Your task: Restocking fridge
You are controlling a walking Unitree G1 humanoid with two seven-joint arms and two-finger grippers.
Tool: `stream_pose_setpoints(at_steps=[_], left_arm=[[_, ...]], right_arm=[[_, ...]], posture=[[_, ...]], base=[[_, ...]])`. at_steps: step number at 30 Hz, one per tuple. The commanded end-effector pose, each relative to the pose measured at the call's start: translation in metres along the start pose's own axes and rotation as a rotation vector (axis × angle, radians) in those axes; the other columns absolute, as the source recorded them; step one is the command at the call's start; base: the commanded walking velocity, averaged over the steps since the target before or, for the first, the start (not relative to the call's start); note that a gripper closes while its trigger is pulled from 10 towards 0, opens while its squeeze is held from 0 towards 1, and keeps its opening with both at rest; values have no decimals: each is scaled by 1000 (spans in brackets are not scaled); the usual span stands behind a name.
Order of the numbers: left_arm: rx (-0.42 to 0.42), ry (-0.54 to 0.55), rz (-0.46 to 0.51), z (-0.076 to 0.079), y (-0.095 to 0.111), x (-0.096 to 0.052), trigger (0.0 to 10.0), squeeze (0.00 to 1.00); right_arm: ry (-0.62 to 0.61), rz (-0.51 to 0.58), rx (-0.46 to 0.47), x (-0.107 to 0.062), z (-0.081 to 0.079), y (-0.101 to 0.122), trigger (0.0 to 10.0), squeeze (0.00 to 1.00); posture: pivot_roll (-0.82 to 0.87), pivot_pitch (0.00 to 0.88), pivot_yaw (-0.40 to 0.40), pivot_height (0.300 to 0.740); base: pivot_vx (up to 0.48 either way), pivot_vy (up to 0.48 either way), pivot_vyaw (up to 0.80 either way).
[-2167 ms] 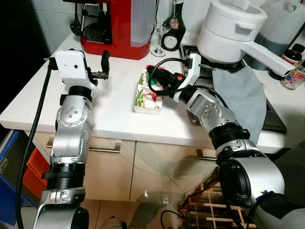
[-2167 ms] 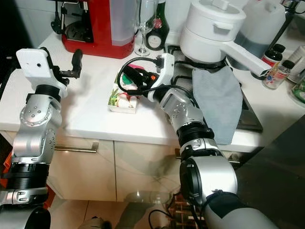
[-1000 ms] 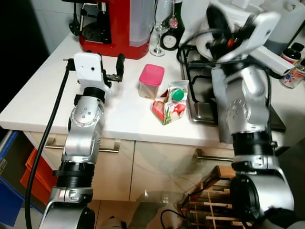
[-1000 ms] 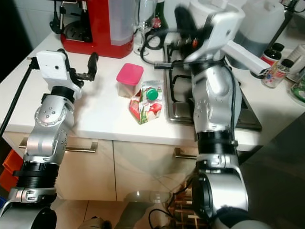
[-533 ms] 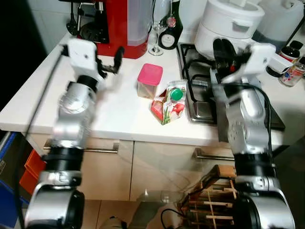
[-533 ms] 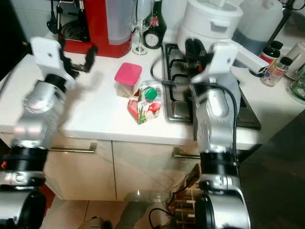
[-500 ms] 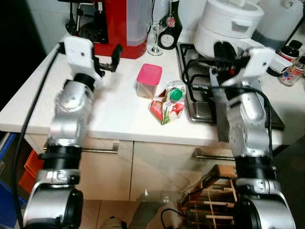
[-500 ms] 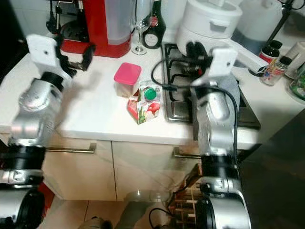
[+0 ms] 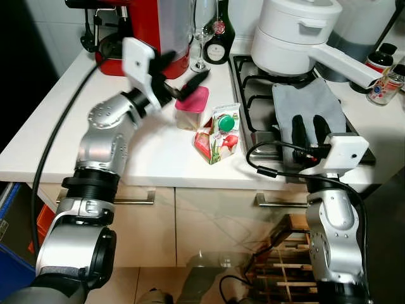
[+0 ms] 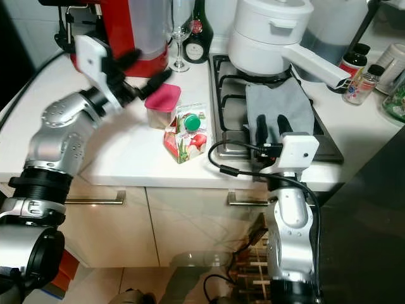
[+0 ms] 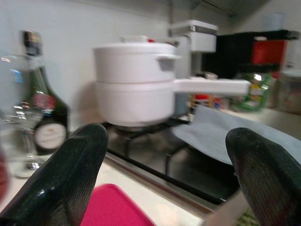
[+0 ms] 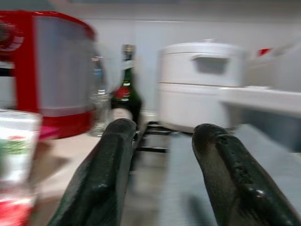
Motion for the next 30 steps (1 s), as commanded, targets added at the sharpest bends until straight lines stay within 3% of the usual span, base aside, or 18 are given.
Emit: stream_pose_setpoints(at_steps=[1, 7, 8, 20, 30], left_arm=[[20, -81, 31, 3, 11, 6, 10000, 0], [24, -172, 42, 7, 12, 9, 10000, 0], [18, -189, 38, 8, 11, 10, 10000, 0], [-69, -257, -16, 19, -15, 13, 10000, 0], [-96, -312, 7, 26, -13, 20, 10000, 0]], right_arm=[[57, -13, 40, -1, -11, 1, 10000, 1000], [82, -65, 56, 1, -19, -5, 10000, 1000], [75, -74, 70, 2, -18, -6, 10000, 0], [65, -117, 130, 7, -18, -10, 10000, 0], [64, -142, 130, 2, -18, -11, 10000, 0]], posture=[[-42, 0, 0, 740], [-52, 0, 8, 740], [-52, 0, 8, 740], [-44, 0, 3, 740], [-60, 0, 8, 740]], base=[[0, 0, 0], [0, 0, 0], [0, 0, 0], [0, 0, 0], [0, 0, 0]])
Point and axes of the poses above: a point about 5 cm out from each wrist's last joint towards the gripper, its own x axis pointing out of the wrist towards the gripper, its own y axis along the axis of the wrist's last joint, z = x × y, the point moved 2 cm from there along x, pointing out of the wrist towards the gripper, and after that the axes turned 9 degrees about x, right-handed, at the moved point
